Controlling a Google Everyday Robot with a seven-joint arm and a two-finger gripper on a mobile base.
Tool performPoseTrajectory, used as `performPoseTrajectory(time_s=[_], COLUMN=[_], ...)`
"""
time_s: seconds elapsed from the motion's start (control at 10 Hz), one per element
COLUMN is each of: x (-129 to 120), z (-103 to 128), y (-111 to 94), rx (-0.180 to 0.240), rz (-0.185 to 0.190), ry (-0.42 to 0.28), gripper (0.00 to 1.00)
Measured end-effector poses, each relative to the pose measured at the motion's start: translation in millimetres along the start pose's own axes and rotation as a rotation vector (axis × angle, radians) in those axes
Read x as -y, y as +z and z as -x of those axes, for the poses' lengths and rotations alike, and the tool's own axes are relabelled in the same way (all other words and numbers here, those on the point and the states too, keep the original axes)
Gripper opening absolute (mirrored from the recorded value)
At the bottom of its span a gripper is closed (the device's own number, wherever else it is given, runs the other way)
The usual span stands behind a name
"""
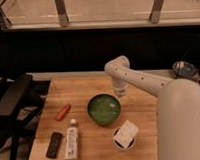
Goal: Push the ceramic bowl across the table
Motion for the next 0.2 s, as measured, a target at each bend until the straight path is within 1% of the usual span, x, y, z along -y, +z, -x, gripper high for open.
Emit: performPoseTrajectory(time_s=[0.1,0.2], x=[2.9,2.2], z=[11.5,12.4], y=[-2.8,-3.3], rx=[-0.002,-0.008], rz=[0.003,0.003], ry=[-0.016,-0.022], gripper=[0.01,0.01])
